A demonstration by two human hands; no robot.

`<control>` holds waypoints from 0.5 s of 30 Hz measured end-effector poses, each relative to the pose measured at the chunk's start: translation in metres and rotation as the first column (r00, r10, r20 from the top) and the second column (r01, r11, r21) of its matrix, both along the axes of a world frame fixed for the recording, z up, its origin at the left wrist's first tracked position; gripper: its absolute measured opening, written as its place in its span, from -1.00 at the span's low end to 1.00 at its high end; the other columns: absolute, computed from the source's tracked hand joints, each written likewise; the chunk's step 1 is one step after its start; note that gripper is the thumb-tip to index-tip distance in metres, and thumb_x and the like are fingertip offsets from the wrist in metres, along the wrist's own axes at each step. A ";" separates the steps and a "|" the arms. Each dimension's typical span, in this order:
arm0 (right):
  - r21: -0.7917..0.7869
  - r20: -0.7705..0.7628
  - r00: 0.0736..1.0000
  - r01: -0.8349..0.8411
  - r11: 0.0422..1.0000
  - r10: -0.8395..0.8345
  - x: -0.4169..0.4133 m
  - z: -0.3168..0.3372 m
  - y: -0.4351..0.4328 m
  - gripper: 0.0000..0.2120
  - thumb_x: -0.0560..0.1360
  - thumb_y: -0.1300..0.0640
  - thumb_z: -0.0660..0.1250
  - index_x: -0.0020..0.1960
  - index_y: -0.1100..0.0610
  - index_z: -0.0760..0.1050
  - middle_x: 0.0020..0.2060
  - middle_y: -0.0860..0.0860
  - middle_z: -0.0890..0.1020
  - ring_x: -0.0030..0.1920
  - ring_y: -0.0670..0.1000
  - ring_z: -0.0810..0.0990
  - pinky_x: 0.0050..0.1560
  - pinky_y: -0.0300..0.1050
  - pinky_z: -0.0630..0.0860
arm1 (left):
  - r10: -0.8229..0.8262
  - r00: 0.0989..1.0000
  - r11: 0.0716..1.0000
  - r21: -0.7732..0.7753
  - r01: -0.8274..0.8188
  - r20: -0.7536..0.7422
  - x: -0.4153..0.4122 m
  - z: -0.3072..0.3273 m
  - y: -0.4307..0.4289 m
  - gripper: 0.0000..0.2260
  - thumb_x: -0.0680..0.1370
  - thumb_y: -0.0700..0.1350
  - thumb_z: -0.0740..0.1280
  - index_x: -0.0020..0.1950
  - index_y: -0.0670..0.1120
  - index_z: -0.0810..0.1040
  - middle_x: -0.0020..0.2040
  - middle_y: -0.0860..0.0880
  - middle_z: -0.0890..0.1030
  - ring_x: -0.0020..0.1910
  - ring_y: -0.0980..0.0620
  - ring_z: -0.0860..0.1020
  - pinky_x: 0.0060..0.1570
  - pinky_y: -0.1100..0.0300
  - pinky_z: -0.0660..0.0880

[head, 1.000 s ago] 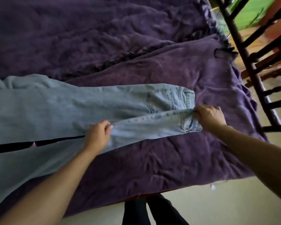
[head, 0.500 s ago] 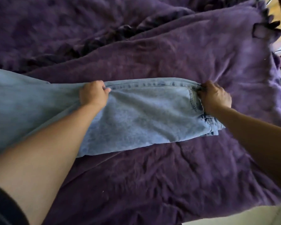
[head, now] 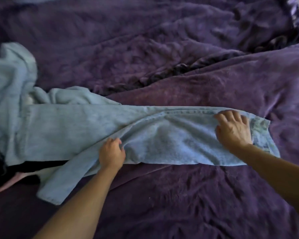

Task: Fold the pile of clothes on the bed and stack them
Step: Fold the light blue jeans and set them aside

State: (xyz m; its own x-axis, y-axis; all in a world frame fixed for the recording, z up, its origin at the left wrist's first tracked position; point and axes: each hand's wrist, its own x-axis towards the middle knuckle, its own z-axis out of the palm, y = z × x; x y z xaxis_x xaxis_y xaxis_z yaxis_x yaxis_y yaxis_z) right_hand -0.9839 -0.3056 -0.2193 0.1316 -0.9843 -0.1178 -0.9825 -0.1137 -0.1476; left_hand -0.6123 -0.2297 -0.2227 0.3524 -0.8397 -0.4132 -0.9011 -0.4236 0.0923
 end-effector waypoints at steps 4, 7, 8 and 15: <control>0.172 0.112 0.991 -0.098 0.980 0.079 0.088 0.002 0.024 -0.69 0.45 0.20 0.34 0.18 0.12 0.55 0.09 0.13 0.58 0.14 0.21 0.49 0.01 0.09 0.43 | 0.006 0.993 0.992 0.122 -0.020 0.114 0.061 0.008 0.066 -0.72 0.51 -0.01 0.35 0.18 -0.05 0.49 0.12 -0.08 0.52 0.15 -0.10 0.47 0.08 -0.01 0.41; 0.267 0.165 0.980 -0.150 0.952 0.109 0.153 -0.007 0.038 -0.71 0.52 0.13 0.25 0.23 0.05 0.51 0.13 0.05 0.57 0.16 0.13 0.51 -0.08 -0.03 0.43 | -0.021 0.978 0.985 0.171 -0.015 0.207 0.107 0.004 0.104 -0.59 0.46 0.09 0.40 0.22 -0.03 0.41 0.15 -0.05 0.47 0.17 -0.08 0.44 0.06 0.01 0.42; 0.286 0.180 0.977 -0.163 0.944 0.115 0.175 -0.010 0.041 -0.71 0.52 0.13 0.24 0.22 0.04 0.51 0.12 0.04 0.57 0.13 0.13 0.53 -0.12 -0.06 0.40 | -0.039 0.974 0.983 0.185 -0.003 0.223 0.123 0.000 0.115 -0.54 0.44 0.10 0.41 0.25 -0.02 0.38 0.18 -0.06 0.45 0.20 -0.08 0.42 0.07 0.02 0.41; 0.257 0.088 0.991 -0.122 0.959 0.103 0.305 -0.050 0.025 -0.55 0.48 0.16 0.27 0.36 -0.03 0.36 0.29 0.04 0.41 -0.03 0.24 0.60 -0.18 0.03 0.46 | -0.237 0.928 0.970 0.122 0.211 0.286 0.245 -0.037 0.144 -0.59 0.26 -0.22 0.50 0.09 -0.12 0.56 -0.01 -0.17 0.52 0.00 -0.21 0.50 -0.08 -0.06 0.40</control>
